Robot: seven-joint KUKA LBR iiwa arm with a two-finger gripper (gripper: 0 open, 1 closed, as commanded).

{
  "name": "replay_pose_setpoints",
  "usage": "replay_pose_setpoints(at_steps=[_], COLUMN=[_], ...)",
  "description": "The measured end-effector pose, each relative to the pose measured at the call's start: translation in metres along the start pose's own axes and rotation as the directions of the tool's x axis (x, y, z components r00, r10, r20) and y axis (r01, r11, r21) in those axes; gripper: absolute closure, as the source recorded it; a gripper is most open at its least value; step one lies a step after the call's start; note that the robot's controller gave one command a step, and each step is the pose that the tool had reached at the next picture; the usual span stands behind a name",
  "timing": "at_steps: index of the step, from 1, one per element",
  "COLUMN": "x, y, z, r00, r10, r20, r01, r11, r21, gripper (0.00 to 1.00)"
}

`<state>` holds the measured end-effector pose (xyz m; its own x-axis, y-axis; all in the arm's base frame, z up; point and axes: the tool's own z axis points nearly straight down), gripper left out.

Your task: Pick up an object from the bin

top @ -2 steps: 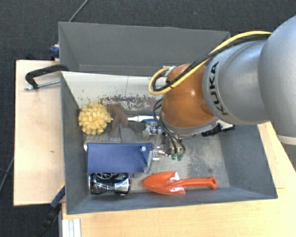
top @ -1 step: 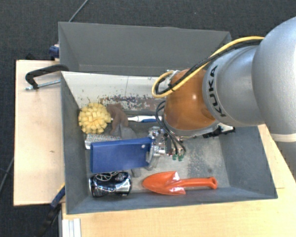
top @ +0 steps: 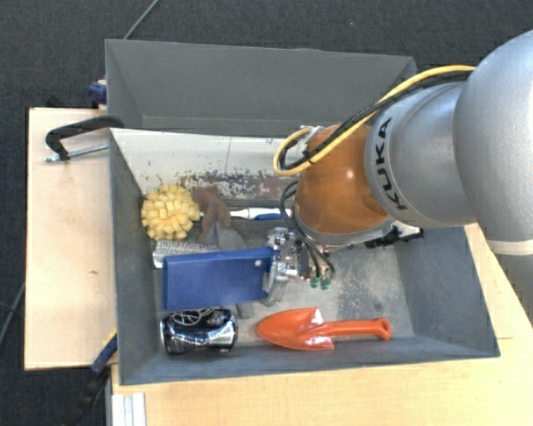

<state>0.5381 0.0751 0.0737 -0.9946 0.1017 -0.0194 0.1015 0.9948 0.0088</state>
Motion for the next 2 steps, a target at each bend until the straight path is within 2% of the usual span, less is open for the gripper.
replay_pose_setpoints(at_steps=[1,2], x=[0.020,0.017], y=[0.037,0.037], z=[-0.006,-0.049], r00=[0.999,1.000], r10=[0.033,0.017], r20=[0.002,-0.007], r01=[-0.034,-0.017], r11=[0.999,1.000], r21=[0.008,-0.001], gripper=[1.00,1.00])
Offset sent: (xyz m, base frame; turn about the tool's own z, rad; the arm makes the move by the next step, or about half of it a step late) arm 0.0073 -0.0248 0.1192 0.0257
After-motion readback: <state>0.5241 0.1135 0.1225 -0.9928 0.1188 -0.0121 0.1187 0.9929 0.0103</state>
